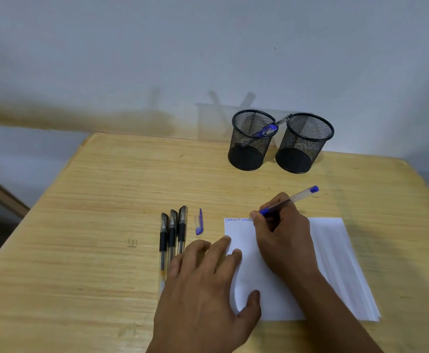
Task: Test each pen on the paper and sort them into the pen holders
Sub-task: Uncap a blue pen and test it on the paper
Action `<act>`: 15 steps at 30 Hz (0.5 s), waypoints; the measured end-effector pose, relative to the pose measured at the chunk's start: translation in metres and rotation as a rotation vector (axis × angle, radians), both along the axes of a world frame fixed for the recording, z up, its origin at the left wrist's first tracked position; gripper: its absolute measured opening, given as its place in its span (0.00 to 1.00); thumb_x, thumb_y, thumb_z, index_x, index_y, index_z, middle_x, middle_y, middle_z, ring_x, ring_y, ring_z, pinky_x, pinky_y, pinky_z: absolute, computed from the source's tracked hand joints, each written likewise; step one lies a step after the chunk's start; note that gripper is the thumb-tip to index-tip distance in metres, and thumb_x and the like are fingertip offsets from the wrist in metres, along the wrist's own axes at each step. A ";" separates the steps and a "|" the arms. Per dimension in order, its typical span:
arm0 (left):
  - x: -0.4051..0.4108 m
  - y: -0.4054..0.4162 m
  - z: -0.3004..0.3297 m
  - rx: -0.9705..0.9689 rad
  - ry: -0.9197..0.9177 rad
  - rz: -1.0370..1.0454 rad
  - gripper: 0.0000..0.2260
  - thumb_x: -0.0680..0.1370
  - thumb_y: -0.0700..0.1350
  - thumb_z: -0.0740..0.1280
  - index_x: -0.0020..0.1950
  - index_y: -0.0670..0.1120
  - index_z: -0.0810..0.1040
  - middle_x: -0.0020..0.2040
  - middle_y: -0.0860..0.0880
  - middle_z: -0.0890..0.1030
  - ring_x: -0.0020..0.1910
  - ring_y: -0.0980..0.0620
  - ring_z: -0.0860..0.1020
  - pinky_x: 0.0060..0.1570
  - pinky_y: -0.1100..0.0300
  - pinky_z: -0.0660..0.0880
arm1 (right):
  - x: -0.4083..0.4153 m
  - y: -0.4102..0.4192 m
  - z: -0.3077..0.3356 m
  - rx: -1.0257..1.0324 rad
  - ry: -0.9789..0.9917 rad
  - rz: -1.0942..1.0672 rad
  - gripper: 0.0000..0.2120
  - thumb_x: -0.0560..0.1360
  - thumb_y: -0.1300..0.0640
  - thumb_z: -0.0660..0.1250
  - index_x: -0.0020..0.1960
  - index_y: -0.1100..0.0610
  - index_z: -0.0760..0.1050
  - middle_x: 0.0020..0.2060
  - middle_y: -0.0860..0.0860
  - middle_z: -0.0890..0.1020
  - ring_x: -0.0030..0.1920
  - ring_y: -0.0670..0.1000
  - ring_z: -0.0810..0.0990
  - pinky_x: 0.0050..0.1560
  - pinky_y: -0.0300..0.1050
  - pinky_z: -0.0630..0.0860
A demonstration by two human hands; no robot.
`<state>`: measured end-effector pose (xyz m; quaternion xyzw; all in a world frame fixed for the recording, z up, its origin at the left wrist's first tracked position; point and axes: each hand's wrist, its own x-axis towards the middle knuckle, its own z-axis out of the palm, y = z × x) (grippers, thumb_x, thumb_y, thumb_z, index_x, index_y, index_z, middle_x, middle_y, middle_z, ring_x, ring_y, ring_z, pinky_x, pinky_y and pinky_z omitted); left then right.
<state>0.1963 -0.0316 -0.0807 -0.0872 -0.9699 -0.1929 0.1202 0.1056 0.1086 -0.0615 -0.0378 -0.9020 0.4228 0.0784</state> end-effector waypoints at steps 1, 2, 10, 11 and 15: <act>0.000 0.000 0.000 0.000 0.001 0.001 0.26 0.64 0.65 0.67 0.58 0.55 0.80 0.65 0.55 0.78 0.61 0.46 0.75 0.54 0.43 0.74 | 0.000 0.000 0.000 -0.001 -0.003 0.002 0.08 0.76 0.55 0.70 0.44 0.50 0.71 0.32 0.39 0.77 0.34 0.41 0.79 0.34 0.27 0.68; 0.000 0.000 0.000 0.001 0.002 0.001 0.26 0.65 0.65 0.67 0.58 0.54 0.80 0.65 0.55 0.78 0.61 0.46 0.75 0.54 0.43 0.74 | -0.001 0.001 -0.001 -0.012 -0.003 -0.004 0.07 0.76 0.55 0.70 0.45 0.51 0.72 0.32 0.40 0.77 0.34 0.41 0.78 0.35 0.27 0.68; 0.002 0.001 -0.001 -0.011 0.014 -0.009 0.26 0.65 0.65 0.68 0.58 0.52 0.80 0.64 0.55 0.78 0.59 0.46 0.75 0.54 0.45 0.73 | -0.004 0.017 0.003 -0.443 0.036 -0.166 0.03 0.77 0.59 0.68 0.46 0.55 0.74 0.37 0.52 0.84 0.41 0.50 0.84 0.45 0.44 0.79; 0.002 0.001 -0.001 -0.020 0.004 -0.008 0.27 0.65 0.65 0.68 0.59 0.52 0.80 0.65 0.55 0.78 0.59 0.46 0.75 0.54 0.45 0.73 | -0.005 0.018 0.004 -0.485 0.015 -0.169 0.03 0.77 0.60 0.68 0.46 0.55 0.75 0.37 0.52 0.84 0.41 0.52 0.84 0.46 0.46 0.80; 0.004 0.003 0.003 -0.088 -0.028 -0.008 0.27 0.66 0.65 0.66 0.60 0.52 0.78 0.65 0.55 0.77 0.59 0.47 0.75 0.54 0.48 0.69 | -0.006 0.021 0.013 -0.632 -0.032 -0.126 0.02 0.76 0.65 0.68 0.48 0.61 0.76 0.36 0.55 0.84 0.37 0.50 0.83 0.42 0.40 0.82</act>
